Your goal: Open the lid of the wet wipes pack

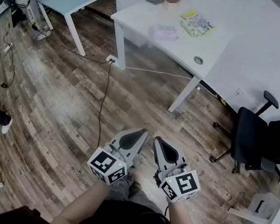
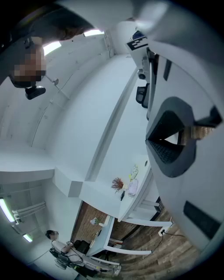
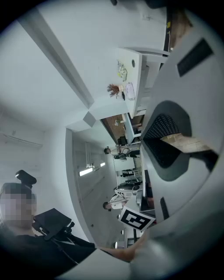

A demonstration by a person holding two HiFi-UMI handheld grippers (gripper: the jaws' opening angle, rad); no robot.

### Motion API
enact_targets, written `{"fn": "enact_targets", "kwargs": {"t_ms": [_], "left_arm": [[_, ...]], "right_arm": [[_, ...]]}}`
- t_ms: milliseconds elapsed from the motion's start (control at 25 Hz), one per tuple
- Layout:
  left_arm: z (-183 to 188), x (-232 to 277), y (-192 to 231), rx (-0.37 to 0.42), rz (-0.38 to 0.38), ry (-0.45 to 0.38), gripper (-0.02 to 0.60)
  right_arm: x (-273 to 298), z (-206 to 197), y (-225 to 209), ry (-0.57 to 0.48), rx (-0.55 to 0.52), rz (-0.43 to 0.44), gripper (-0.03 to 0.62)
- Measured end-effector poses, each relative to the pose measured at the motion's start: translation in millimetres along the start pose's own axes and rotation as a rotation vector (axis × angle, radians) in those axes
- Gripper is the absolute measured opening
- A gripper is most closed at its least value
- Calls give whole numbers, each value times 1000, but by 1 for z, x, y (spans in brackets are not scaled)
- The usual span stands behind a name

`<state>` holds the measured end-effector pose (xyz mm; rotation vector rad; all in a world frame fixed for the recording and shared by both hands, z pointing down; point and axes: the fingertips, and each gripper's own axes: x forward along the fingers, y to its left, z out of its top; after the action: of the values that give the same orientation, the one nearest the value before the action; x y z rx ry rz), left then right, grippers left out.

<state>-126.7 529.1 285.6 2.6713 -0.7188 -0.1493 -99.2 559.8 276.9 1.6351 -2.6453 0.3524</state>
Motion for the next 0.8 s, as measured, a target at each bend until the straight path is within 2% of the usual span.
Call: {"fn": "enact_targets", "kwargs": {"t_ms": [440,800], "left_arm": [[29,40,64,-4,-19,4,12],[36,55,101,-29,-36,5,12]], "right_arm": [[67,15,-32,4,-18,-46,19],[101,16,-46,3,-10,-89,18]]}}
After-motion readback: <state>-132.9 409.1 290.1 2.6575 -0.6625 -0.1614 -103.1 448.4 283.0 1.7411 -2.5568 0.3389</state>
